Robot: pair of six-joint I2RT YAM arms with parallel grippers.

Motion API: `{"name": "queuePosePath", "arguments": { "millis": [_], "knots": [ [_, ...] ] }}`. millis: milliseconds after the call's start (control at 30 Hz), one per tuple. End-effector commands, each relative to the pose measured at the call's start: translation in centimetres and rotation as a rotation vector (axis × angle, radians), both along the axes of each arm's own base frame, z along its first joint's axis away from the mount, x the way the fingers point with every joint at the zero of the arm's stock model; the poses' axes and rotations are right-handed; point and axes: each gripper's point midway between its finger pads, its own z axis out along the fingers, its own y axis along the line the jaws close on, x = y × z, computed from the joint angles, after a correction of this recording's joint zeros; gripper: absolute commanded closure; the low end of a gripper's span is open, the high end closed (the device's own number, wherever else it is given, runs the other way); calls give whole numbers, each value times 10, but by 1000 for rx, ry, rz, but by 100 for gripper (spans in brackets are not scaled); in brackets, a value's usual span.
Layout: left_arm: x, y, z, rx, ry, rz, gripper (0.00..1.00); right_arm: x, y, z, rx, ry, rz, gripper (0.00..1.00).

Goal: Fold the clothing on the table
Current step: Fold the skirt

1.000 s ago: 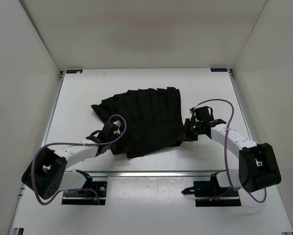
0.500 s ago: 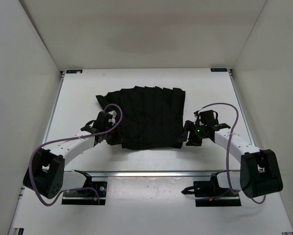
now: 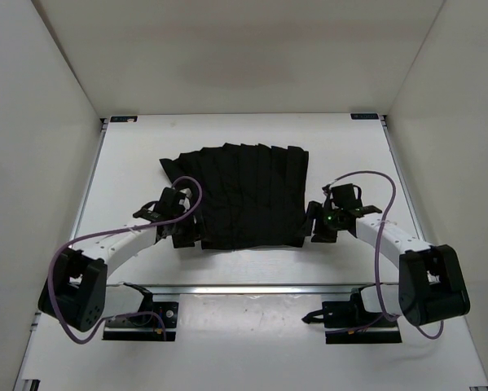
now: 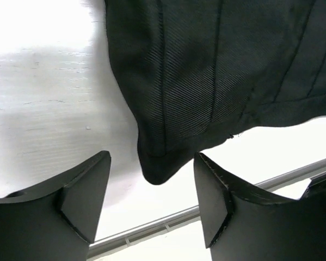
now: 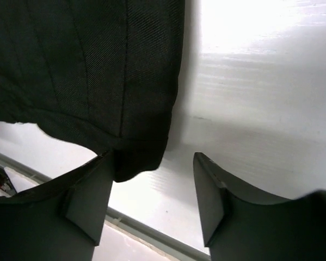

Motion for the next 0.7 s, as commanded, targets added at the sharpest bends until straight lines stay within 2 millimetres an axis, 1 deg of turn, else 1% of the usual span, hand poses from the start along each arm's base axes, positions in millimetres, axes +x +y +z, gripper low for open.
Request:
{"name": "queuePosePath", "arguments": {
  "millis": [0,33,67,100,167,200,233,267,300,333,367,400,433,467,500,567,600,633,667],
  "knots": [
    [0,-4,9,-16,-38,-3,28,10,6,-5,-4,-16,6,47],
    [-3,-5,6,-23,-25,4,29,7,9,-9,8,2,13,49],
    [-5,-4,2,-17,-27,6,29,9,11,-8,8,2,15,52],
    [-6,-6,0,-31,-23,9,29,9,11,-11,5,10,17,58],
    [-9,-3,-5,-40,-11,26,30,6,15,-13,14,22,31,62],
    [-8,-5,-5,-51,-15,23,30,5,14,-18,5,28,24,62],
    [-5,-3,-5,-45,-24,34,31,6,15,-16,13,21,24,65],
    [-8,-4,-8,-42,-14,29,31,5,17,-19,19,24,28,67],
    [-7,-3,-7,-41,-23,27,30,6,18,-17,25,16,27,68],
    [-7,-4,-7,-47,-22,33,31,6,18,-20,24,20,22,75],
    [-7,-2,-10,-44,-24,34,31,9,19,-18,26,9,22,82],
    [-8,-2,-11,-42,-20,42,32,7,20,-20,32,21,26,86],
    [-7,-3,-12,-51,-23,43,34,11,19,-20,30,16,17,94],
    [-5,-1,-14,-46,-27,60,33,11,21,-19,36,14,27,97],
    [-5,0,-16,-48,-29,66,36,13,21,-19,28,13,26,98],
    [2,0,-14,-54,-40,83,40,16,22,-15,23,3,31,100],
    [5,-1,-13,-67,-53,89,43,15,23,-16,26,4,34,100],
    [7,-3,-14,-76,-52,93,48,17,25,-12,27,-15,40,100],
    [10,-4,-13,-77,-60,98,56,14,24,-15,33,-2,35,100]
  ]
}}
